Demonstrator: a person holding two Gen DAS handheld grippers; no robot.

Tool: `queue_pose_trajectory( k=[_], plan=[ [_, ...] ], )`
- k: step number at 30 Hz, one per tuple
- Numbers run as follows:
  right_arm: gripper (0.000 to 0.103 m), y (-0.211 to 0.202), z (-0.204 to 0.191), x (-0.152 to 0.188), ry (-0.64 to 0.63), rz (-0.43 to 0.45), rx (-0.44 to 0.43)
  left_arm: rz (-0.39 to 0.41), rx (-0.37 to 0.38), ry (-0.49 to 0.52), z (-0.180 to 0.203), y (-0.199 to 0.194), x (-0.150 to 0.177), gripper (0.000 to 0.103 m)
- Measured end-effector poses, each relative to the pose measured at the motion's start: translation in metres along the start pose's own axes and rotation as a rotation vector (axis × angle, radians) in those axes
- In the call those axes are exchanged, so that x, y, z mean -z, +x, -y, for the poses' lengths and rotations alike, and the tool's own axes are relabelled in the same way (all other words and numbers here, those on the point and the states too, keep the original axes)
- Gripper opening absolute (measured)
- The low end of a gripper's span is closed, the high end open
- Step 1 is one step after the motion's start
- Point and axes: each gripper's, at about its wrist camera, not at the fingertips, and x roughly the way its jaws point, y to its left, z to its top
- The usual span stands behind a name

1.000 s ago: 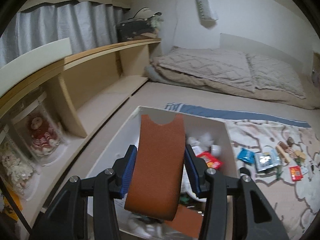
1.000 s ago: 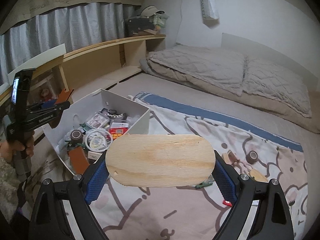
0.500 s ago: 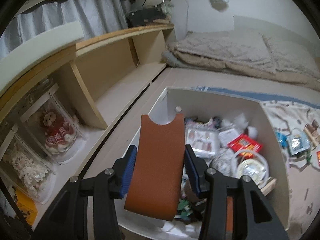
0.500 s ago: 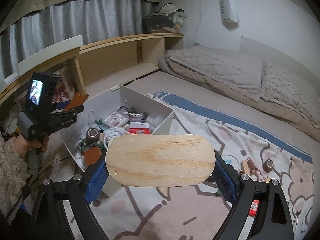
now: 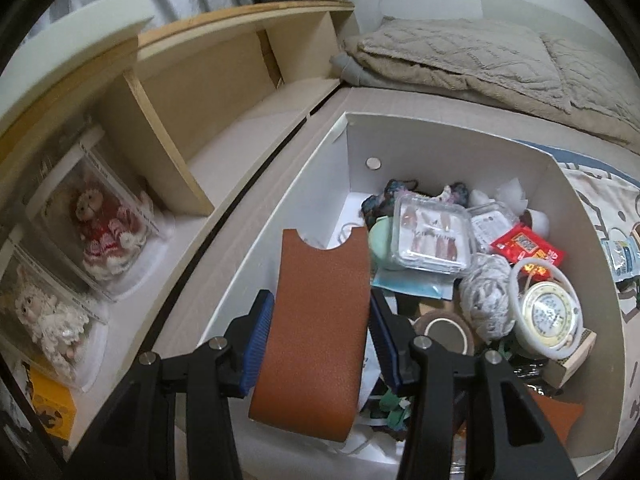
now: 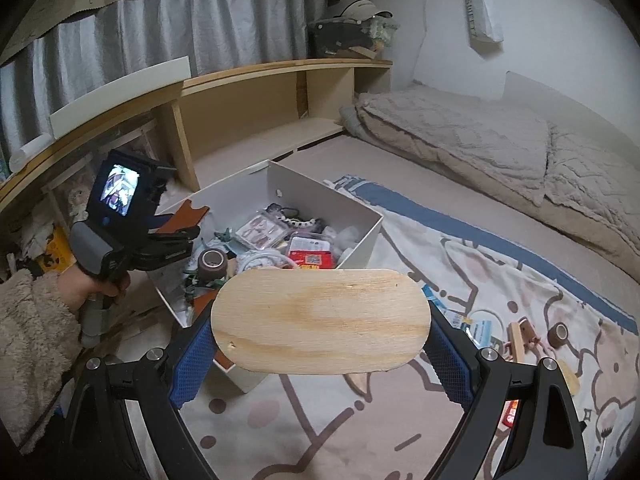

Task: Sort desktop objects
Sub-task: 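Carry the leather strip and wooden block toward the white box with both tools, then lower the strip and block into the white box and open both tools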

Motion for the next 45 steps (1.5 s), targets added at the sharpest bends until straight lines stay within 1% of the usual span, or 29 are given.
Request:
queue_pose_trajectory(
  k=[6, 11, 12, 13, 14, 15, 16, 18, 23, 25, 27, 28, 32, 34, 36, 38, 39, 42, 45],
  plan=[
    [0.094, 0.008, -0.008, 0.000, -0.012, -0.016, -0.016, -0.045, 0.001, -0.017, -0.003, 0.010, 0.003, 0.047],
    [0.094, 0.015, -0.012, -0.003, -0.010, -0.022, -0.025, -0.046, -0.009, 0.001, -0.001, 0.012, 0.004, 0.049],
    [0.094, 0.016, -0.013, -0.004, -0.008, -0.023, -0.026, -0.048, -0.007, 0.007, -0.001, 0.012, 0.004, 0.053],
    [0.094, 0.018, -0.014, -0.004, -0.007, -0.022, -0.026, -0.051, -0.004, 0.011, 0.000, 0.013, 0.004, 0.061],
    [0.094, 0.019, -0.014, -0.006, -0.008, -0.020, -0.024, -0.052, -0.005, 0.013, 0.001, 0.013, 0.005, 0.065],
    [0.094, 0.020, -0.015, -0.006, -0.008, -0.019, -0.024, -0.050, -0.015, 0.020, 0.003, 0.013, 0.006, 0.071],
    [0.094, 0.023, -0.016, -0.007, -0.010, -0.018, -0.030, -0.051, -0.020, 0.033, 0.006, 0.014, 0.007, 0.075],
    [0.094, 0.026, -0.016, -0.010, -0.013, -0.015, -0.037, -0.053, -0.025, 0.047, 0.009, 0.015, 0.008, 0.080],
    [0.094, 0.036, -0.013, -0.023, -0.026, 0.006, -0.004, -0.054, 0.005, 0.018, 0.006, 0.013, 0.008, 0.080],
    [0.094, 0.041, -0.009, -0.031, -0.018, 0.014, 0.008, -0.053, 0.002, 0.004, 0.005, 0.012, 0.008, 0.080],
    [0.094, 0.048, -0.005, -0.040, -0.009, 0.020, 0.017, -0.072, -0.012, 0.002, 0.006, 0.011, 0.007, 0.080],
    [0.094, 0.054, -0.003, -0.047, -0.004, 0.022, 0.024, -0.073, -0.007, -0.001, 0.006, 0.010, 0.007, 0.080],
    [0.094, 0.075, 0.004, -0.063, 0.033, 0.027, 0.034, -0.028, 0.018, 0.004, 0.007, -0.005, 0.003, 0.080],
    [0.094, 0.091, 0.007, -0.070, 0.046, 0.006, 0.013, -0.007, 0.023, 0.011, 0.008, -0.012, 0.000, 0.080],
    [0.094, 0.106, 0.008, -0.075, 0.051, -0.005, 0.022, 0.018, 0.036, 0.015, 0.009, -0.022, -0.003, 0.080],
    [0.094, 0.123, 0.007, -0.079, 0.044, -0.025, 0.040, 0.036, 0.005, 0.031, 0.013, -0.031, -0.006, 0.080],
    [0.094, 0.131, 0.006, -0.081, 0.037, -0.034, 0.047, 0.045, 0.005, 0.035, 0.014, -0.034, -0.007, 0.080],
    [0.094, 0.156, 0.003, -0.083, 0.015, -0.072, 0.057, 0.048, 0.042, 0.042, 0.019, -0.044, -0.010, 0.080],
    [0.094, 0.181, 0.002, -0.083, 0.001, -0.109, 0.057, 0.070, 0.069, 0.057, 0.023, -0.054, -0.012, 0.080]
  ],
)
